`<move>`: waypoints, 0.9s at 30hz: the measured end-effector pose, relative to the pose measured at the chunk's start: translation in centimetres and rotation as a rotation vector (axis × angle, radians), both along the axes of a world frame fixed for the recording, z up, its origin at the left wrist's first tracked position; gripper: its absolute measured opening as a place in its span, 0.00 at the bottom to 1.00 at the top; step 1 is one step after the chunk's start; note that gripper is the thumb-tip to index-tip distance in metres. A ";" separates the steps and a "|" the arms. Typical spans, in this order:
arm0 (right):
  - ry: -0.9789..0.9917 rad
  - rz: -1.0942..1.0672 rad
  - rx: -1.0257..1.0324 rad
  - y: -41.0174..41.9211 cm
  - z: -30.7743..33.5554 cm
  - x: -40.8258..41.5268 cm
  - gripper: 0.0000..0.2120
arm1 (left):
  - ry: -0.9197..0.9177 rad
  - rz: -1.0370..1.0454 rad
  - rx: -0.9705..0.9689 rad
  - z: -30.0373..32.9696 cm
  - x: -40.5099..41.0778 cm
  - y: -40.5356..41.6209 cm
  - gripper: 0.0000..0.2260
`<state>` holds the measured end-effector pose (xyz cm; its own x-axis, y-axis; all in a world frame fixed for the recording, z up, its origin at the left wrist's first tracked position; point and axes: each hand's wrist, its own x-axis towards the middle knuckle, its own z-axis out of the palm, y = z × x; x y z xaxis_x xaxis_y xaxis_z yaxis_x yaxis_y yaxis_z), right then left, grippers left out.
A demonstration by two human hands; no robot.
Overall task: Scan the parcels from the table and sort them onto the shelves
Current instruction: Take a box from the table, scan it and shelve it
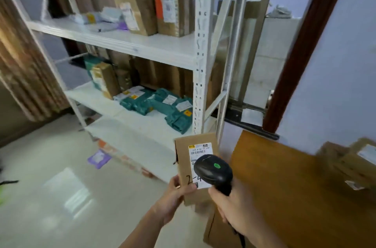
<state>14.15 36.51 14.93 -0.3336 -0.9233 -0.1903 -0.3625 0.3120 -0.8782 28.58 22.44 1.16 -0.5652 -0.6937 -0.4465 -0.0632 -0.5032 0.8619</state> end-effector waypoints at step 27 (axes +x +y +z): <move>0.095 0.268 -0.192 -28.6 11.0 27.0 0.01 | 0.067 0.355 -0.314 8.3 32.6 -27.0 0.51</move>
<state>41.17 7.87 25.92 -0.0819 -0.9965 0.0161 -0.4921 0.0264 -0.8701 61.22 -4.55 9.44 -0.2893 -0.9446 -0.1550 0.1262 -0.1982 0.9720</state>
